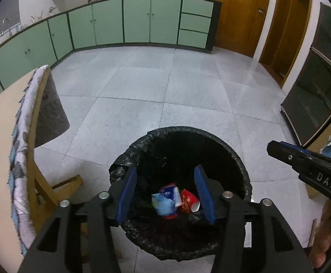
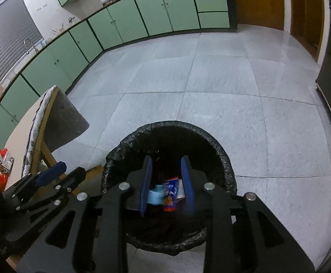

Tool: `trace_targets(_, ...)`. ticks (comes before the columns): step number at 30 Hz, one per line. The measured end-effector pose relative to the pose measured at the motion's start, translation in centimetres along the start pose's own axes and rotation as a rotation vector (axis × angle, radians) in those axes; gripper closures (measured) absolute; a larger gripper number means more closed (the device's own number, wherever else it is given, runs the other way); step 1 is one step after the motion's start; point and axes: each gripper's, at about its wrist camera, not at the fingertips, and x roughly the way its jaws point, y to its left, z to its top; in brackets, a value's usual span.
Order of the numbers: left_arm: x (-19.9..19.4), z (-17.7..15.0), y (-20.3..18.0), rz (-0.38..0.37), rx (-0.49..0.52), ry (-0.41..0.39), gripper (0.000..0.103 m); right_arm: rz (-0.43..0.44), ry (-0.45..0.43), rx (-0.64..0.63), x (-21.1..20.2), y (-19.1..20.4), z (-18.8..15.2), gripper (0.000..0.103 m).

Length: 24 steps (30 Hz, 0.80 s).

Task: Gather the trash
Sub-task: 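Open both tools to drop the carton and envelope into the bin, then grasp the clear wrapper with the left tool while the right tool grasps the orange mesh sleeve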

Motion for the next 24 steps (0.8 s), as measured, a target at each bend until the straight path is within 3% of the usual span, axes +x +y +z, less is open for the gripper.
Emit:
trace_targets(3, -1.9, 0.4, 0.8, 0.027, -0.002, -0.039, 0.051, -0.004, -0.020, -0.033, -1.8, 0.9, -0.5, 0.075)
trace_targets(5, -4.4, 0.0, 1.6, 0.048, -0.021, -0.073, 0.045, -0.007, -0.036, -0.068, -3.1, 2.1, -1.0, 0.074)
trace_targets(11, -12.6, -3.2, 6.0, 0.143, -0.070, -0.164, 0.036, 0.016, -0.063, -0.147, -7.7, 7.2, -2.4, 0.052)
trace_targets(13, -16.1, -5.2, 8.4, 0.187, -0.119, -0.187, 0.034, 0.068, -0.083, -0.181, -9.7, 10.3, -3.4, 0.042)
trace_targets(16, -20.2, -8.0, 11.5, 0.255, -0.187, -0.221, 0.029, 0.164, -0.086, -0.250, -11.5, 15.1, -5.0, 0.036)
trace_targets(24, -29.5, -16.6, 22.2, 0.484, -0.392, -0.294, 0.025, 0.375, -0.047, -0.540, -12.7, 30.6, -9.9, 0.030)
